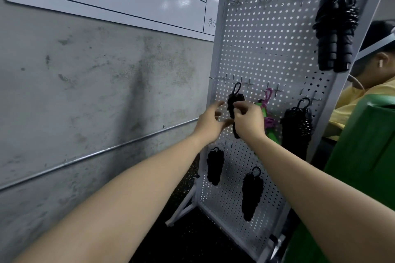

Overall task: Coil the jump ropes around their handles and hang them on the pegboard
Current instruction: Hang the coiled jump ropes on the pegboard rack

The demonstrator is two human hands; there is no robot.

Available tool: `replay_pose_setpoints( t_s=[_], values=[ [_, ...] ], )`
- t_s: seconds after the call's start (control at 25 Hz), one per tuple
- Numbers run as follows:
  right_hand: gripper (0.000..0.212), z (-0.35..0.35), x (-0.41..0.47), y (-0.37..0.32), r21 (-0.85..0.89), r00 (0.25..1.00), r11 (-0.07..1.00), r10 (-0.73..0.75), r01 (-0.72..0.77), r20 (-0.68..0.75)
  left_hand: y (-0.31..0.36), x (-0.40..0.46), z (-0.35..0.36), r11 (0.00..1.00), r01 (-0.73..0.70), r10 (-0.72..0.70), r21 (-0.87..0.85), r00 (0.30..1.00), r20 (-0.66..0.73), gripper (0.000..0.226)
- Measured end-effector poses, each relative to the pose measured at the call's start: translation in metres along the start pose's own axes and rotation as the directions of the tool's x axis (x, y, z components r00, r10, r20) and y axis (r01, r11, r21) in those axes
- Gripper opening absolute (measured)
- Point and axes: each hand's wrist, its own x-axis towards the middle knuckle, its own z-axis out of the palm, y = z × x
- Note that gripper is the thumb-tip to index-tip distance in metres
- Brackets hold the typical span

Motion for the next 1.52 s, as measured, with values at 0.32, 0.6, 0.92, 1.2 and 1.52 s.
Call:
replay_pose_setpoints(
  t_s=[0.32, 0.6, 0.92, 1.2, 1.52],
  values=[
    [0.019, 0.037, -0.117, 0.007, 0.066, 0.986, 0.995, -0.085, 0.077, 0.145, -0.033, -0.131, -0.069, 0.991, 0.097, -0.091, 0.090, 0.994, -0.068, 0.073],
    [0.011, 0.105, -0.308, 0.039, 0.090, 0.822, 0.962, -0.268, 0.259, 0.503, -0.120, -0.316, -0.125, 0.925, 0.359, -0.331, 0.123, 0.922, -0.201, 0.076],
    [0.008, 0.126, -0.508, 0.049, 0.276, 0.533, 0.939, -0.343, 0.205, 0.773, -0.188, -0.510, -0.155, 0.782, 0.603, -0.565, 0.156, 0.792, -0.230, 0.074],
    [0.009, 0.130, -0.601, 0.100, 0.188, 0.337, 0.973, -0.223, 0.133, 0.915, -0.237, -0.628, -0.134, 0.542, 0.817, -0.824, 0.200, 0.563, -0.069, 0.070],
    [0.114, 0.110, -0.635, 0.173, -0.340, -0.044, 0.719, 0.457, 0.607, 0.888, -0.244, -0.683, -0.079, 0.070, 0.779, -0.942, 0.623, -0.154, 0.297, 0.082]
  ],
)
